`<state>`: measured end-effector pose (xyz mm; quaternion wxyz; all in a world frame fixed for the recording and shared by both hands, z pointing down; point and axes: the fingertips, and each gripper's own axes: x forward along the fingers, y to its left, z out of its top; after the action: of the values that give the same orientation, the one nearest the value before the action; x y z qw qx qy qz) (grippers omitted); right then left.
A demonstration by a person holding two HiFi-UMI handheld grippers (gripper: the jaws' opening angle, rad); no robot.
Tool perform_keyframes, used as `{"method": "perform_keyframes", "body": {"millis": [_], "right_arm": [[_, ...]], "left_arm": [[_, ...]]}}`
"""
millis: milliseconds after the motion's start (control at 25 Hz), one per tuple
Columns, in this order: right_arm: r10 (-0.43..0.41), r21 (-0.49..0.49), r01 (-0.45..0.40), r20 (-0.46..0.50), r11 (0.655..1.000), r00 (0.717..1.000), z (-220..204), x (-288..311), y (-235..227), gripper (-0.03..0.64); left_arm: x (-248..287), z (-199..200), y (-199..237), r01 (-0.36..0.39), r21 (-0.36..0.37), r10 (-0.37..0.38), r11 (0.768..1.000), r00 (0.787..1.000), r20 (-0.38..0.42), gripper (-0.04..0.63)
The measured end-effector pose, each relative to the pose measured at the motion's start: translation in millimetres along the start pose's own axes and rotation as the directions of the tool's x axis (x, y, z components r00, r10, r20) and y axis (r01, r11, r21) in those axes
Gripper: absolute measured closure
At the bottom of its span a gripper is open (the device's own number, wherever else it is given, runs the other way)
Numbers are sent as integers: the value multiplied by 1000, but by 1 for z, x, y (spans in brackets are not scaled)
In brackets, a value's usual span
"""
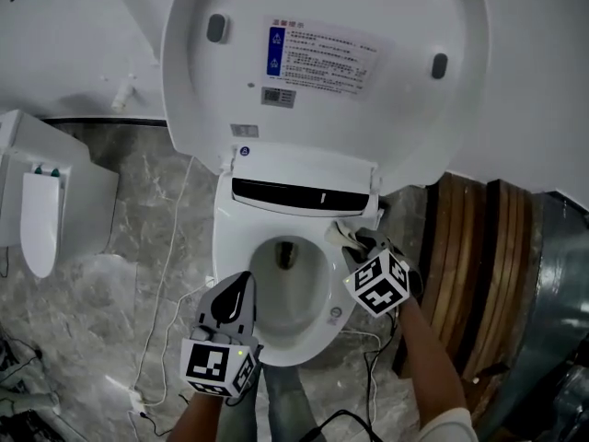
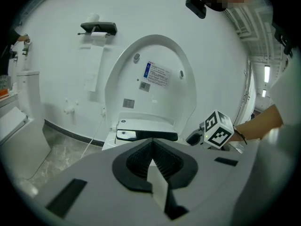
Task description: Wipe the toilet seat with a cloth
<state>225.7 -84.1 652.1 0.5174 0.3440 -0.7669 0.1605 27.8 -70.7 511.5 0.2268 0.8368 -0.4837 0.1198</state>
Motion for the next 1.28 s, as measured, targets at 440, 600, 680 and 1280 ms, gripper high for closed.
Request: {"method": "perform_keyframes", "body": {"millis": [440, 600, 680, 1280], "right_arm": [[58, 6, -57, -65, 998, 996, -22, 27, 20, 529], [57, -8, -58, -71, 998, 996, -34, 24, 35, 528], [59, -4, -59, -70, 998, 996, -41, 22, 45, 528], [79, 73, -76, -42, 994, 996, -77, 5, 118, 528]], "left_arm": [[3, -21, 2, 5, -9, -5, 1000, 999, -44, 586], [2, -22, 0, 9, -7, -9, 1000, 999, -49, 584], [0, -24, -2, 17, -3, -17, 1000, 999, -45, 584], [-17, -46, -7, 23, -3, -23, 1000, 998, -51, 586]]}}
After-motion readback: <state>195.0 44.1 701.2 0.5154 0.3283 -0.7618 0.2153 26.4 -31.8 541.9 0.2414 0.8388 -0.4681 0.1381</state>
